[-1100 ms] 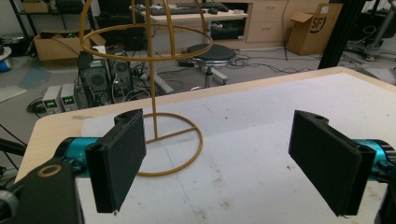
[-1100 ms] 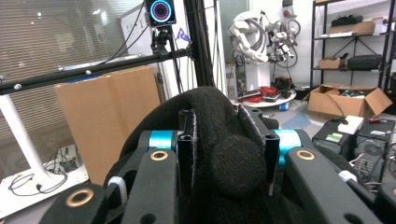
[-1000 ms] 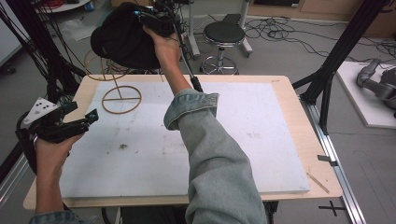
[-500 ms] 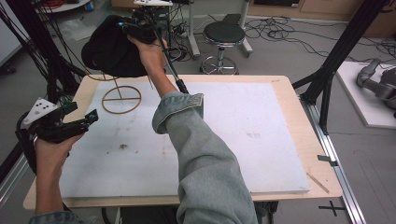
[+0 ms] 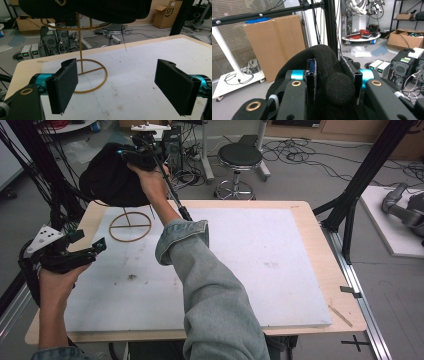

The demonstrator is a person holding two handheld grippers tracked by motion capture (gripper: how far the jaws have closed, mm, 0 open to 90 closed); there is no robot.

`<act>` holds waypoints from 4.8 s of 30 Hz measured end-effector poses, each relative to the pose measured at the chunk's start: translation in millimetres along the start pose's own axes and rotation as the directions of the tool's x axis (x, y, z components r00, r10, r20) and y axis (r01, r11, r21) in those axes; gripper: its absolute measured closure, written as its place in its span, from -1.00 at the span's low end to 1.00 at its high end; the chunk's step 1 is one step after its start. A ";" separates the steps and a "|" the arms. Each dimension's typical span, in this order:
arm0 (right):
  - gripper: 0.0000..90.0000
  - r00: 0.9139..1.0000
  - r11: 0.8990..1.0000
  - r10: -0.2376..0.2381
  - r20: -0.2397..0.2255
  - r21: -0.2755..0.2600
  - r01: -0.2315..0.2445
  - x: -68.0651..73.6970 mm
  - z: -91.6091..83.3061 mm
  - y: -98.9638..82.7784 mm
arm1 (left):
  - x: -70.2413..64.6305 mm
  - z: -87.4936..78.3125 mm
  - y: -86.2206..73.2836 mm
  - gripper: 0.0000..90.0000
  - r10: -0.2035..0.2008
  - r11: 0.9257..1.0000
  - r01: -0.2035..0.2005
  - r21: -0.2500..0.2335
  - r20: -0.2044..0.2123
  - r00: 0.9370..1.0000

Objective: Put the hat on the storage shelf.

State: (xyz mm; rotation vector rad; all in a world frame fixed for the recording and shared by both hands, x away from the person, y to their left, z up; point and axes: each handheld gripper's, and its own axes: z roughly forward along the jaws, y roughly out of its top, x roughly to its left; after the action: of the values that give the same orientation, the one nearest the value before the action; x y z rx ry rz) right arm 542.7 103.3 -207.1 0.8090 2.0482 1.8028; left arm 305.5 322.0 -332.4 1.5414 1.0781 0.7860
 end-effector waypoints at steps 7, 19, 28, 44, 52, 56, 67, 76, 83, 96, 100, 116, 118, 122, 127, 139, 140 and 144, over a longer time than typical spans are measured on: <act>0.52 1.000 1.000 -0.010 0.001 0.022 0.010 6.0 13.5 -6.0 | 1.0 -2.6 -0.8 -0.57 0.000 1.000 0.000 0.001 -0.005 1.000; 0.51 1.000 0.998 -0.017 0.009 0.068 0.016 14.3 32.5 -14.6 | 3.0 -14.3 -3.2 -0.57 -0.004 1.000 0.004 -0.002 -0.023 1.000; 0.48 1.000 0.995 -0.011 0.023 0.096 0.009 16.5 42.1 -20.1 | 5.9 -22.0 -4.7 -0.57 -0.006 1.000 0.006 -0.005 -0.037 0.999; 0.27 0.999 0.993 -0.008 0.033 0.116 0.004 16.1 48.4 -27.5 | 5.6 -21.7 -5.0 -0.57 -0.008 1.000 0.008 -0.003 -0.037 0.999; 0.09 0.999 0.992 0.017 0.034 0.127 -0.021 12.5 47.6 -29.0 | 4.9 -21.3 -4.7 -0.57 -0.007 1.000 0.007 -0.003 -0.035 0.999; 0.04 0.999 0.992 0.004 0.043 0.123 -0.009 12.6 44.2 -27.3 | 4.7 -21.1 -4.7 -0.57 -0.007 1.000 0.007 -0.002 -0.036 0.999; -0.11 0.996 0.993 -0.026 0.083 0.114 0.017 -4.2 8.6 -20.5 | 2.9 -16.3 -4.3 -0.57 -0.001 1.000 0.001 0.002 -0.029 1.000; -0.24 0.991 0.994 -0.023 0.131 0.107 0.008 -36.5 -46.2 -24.0 | -0.5 -8.8 -4.2 -0.57 0.011 1.000 -0.011 0.019 -0.025 1.000; -0.33 0.977 0.995 0.002 0.214 0.097 -0.024 -77.9 -111.5 -33.1 | -2.7 -3.8 -4.0 -0.57 0.019 0.999 -0.018 0.029 -0.025 1.000; -0.51 0.950 0.994 0.019 0.313 0.094 -0.050 -117.9 -204.0 -41.5 | -9.1 9.2 -3.5 -0.57 0.029 0.999 -0.028 0.035 -0.015 0.999; -0.52 0.940 0.994 -0.015 0.342 0.110 -0.024 -125.3 -233.7 -49.8 | -12.4 13.3 -2.8 -0.57 0.039 0.998 -0.039 0.040 -0.003 0.999; -0.74 0.923 0.992 0.019 0.384 0.110 -0.066 -131.1 -332.2 -103.2 | -19.7 30.6 -7.5 -0.57 0.043 0.997 -0.044 0.069 0.016 0.999; -0.74 0.924 0.992 0.013 0.382 0.112 -0.060 -127.5 -341.7 -112.1 | -19.9 30.9 -8.0 -0.58 0.045 0.996 -0.046 0.070 0.011 0.999; -0.74 0.922 0.991 0.003 0.387 0.120 -0.053 -118.5 -359.0 -127.8 | -20.6 31.6 -8.8 -0.59 0.042 0.997 -0.042 0.060 -0.004 0.999; -0.74 0.920 0.994 0.010 0.393 0.093 -0.050 -104.3 -379.3 -148.0 | -23.7 34.5 -10.4 -0.60 0.042 0.997 -0.042 0.061 -0.003 0.999; -0.74 0.902 0.995 0.033 0.431 0.073 -0.072 -93.5 -403.8 -189.1 | -29.1 41.6 -14.5 -0.60 0.052 0.996 -0.052 0.072 0.000 0.999; -0.74 0.902 0.995 0.033 0.431 0.066 -0.068 -93.5 -404.2 -190.7 | -29.4 41.9 -14.7 -0.60 0.053 0.996 -0.053 0.073 0.000 0.999; -0.74 0.901 0.996 0.041 0.431 0.058 -0.074 -93.7 -404.7 -194.0 | -30.0 42.5 -15.0 -0.60 0.056 0.996 -0.056 0.076 0.002 0.998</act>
State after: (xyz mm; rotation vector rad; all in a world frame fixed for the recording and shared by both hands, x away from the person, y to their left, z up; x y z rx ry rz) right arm 348.3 -290.0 -340.1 1.1802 1.8194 1.4190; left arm 328.6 278.8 -355.5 1.6417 1.0793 0.7908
